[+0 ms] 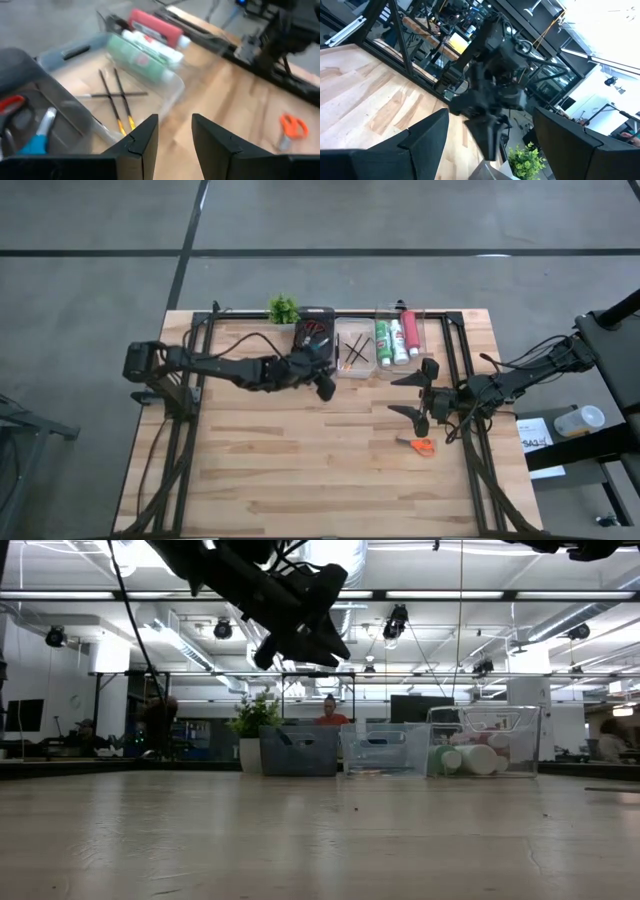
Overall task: Pick & Place Paint Supplies
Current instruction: Put the orange scissors into the black bin
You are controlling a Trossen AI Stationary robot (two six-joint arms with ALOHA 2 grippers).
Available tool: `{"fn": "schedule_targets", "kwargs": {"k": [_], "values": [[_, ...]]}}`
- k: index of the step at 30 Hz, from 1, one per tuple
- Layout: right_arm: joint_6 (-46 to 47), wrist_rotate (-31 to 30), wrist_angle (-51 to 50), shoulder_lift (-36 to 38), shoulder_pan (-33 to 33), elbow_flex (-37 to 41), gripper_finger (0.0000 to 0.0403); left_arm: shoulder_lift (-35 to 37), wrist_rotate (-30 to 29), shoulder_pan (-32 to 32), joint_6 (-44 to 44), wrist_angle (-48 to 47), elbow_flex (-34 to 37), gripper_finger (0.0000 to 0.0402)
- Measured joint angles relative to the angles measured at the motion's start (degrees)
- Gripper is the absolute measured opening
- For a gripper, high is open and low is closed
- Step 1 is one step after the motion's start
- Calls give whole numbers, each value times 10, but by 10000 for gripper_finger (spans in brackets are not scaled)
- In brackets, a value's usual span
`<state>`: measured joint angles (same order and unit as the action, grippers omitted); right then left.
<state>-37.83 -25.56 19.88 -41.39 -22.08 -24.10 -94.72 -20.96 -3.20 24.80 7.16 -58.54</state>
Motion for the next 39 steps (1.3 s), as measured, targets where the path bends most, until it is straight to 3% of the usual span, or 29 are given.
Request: {"fn": "schedule_targets", "kwargs": {"k": [11,39], "values": [[-1,0,0,0,0,0,288,0,0,24,6,-49,1,127],[2,0,0,0,0,0,288,0,0,24,7,-49,1,127]]}}
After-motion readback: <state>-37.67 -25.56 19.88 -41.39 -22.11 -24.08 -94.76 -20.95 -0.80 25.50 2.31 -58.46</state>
